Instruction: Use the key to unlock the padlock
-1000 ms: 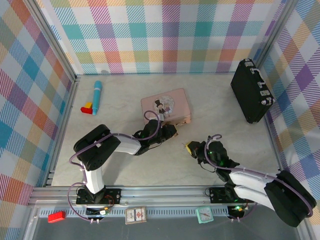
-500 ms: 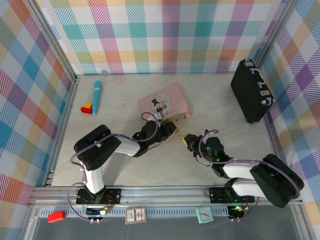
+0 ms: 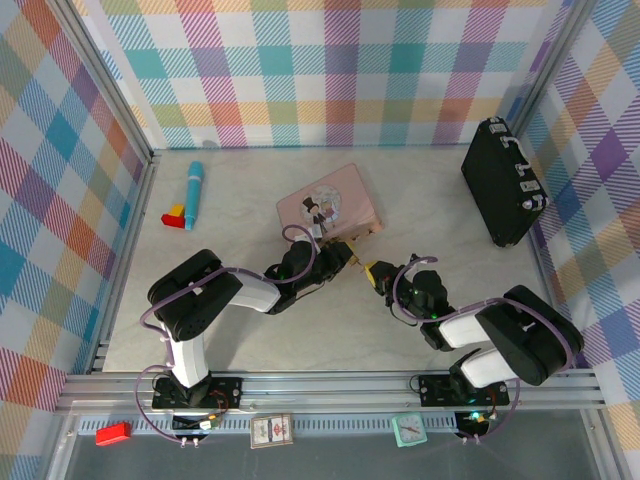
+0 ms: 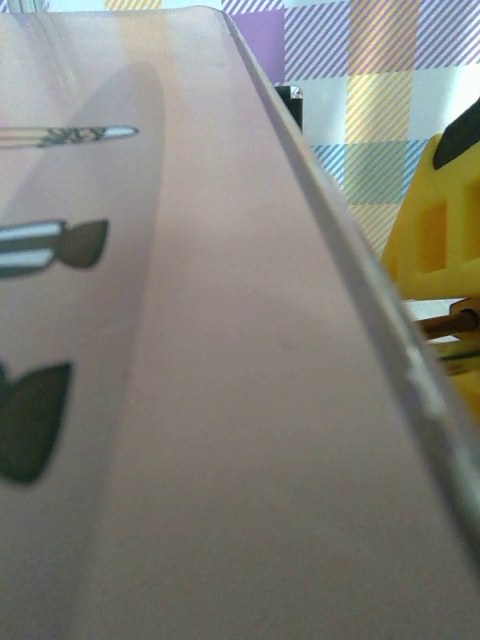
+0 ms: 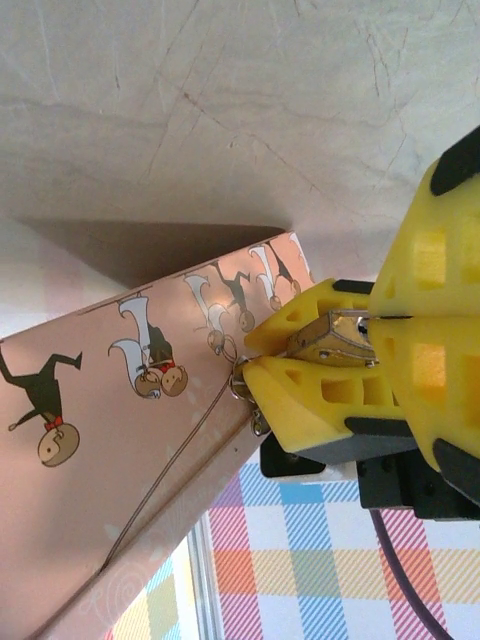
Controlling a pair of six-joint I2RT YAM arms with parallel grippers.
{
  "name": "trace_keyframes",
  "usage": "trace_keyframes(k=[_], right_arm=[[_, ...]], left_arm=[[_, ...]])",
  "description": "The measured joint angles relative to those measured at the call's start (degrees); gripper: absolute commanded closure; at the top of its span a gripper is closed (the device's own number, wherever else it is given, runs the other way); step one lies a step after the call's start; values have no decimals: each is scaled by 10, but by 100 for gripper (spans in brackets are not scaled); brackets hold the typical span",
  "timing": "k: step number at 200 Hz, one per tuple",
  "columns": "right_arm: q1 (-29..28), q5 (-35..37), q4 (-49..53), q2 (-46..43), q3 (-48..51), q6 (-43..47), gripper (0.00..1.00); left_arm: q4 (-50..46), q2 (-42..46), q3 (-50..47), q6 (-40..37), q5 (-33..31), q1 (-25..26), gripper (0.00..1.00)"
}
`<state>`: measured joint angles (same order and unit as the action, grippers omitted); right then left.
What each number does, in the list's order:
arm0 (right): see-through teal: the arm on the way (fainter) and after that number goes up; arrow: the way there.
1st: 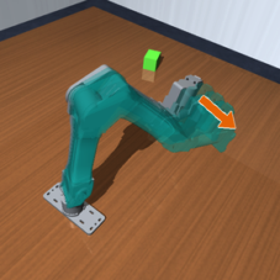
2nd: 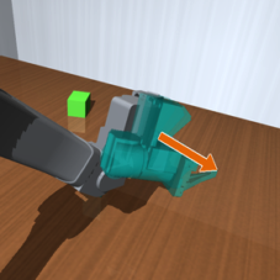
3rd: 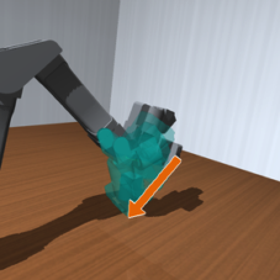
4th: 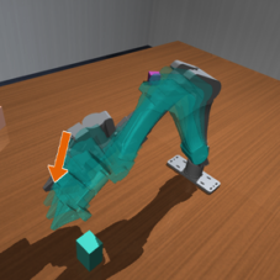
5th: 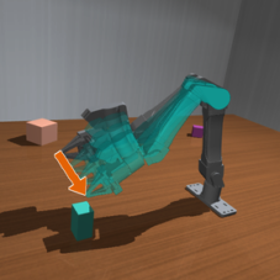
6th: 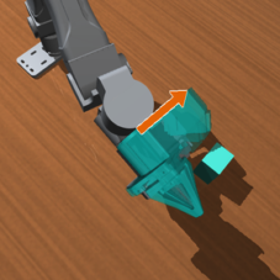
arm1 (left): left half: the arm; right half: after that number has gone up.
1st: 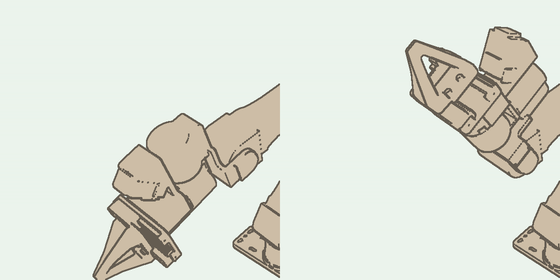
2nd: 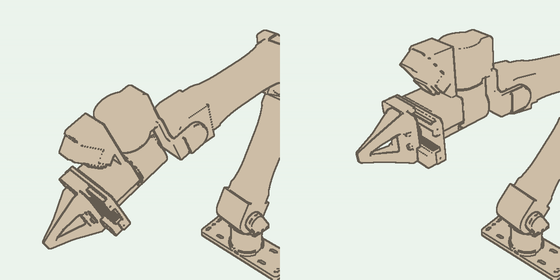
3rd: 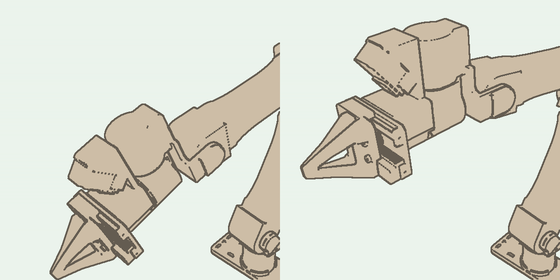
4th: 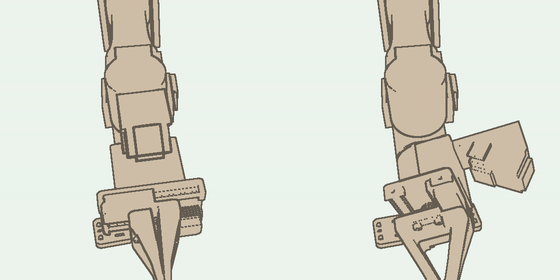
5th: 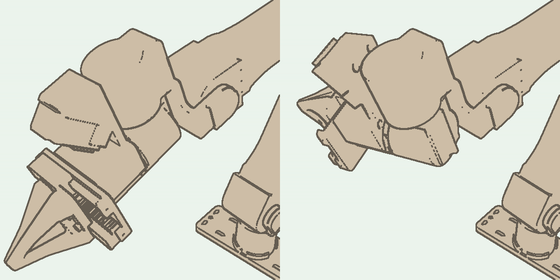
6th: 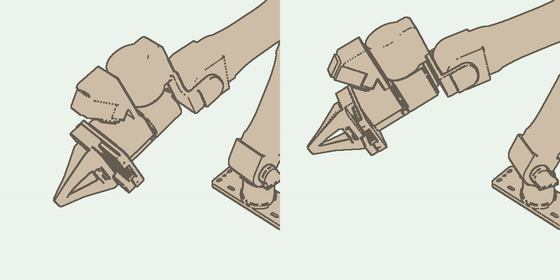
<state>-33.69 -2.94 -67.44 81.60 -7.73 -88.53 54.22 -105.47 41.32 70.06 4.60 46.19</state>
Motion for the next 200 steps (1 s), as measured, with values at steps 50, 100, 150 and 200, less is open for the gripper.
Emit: trace_keyframes(k=[50, 100, 150, 200], right_arm=[[0, -6, 1, -4, 0, -2, 100], [0, -10, -20, 11, 0, -7, 100], [0, -17, -67, 62, -7, -23, 100], [0, -17, -45, 32, -7, -21, 100]], left_arm=[[2, 0, 0, 5, -1, 0, 100], [6, 0, 0, 10, -3, -1, 100], [11, -2, 0, 13, -2, -1, 100], [17, -2, 0, 22, -2, -1, 100]])
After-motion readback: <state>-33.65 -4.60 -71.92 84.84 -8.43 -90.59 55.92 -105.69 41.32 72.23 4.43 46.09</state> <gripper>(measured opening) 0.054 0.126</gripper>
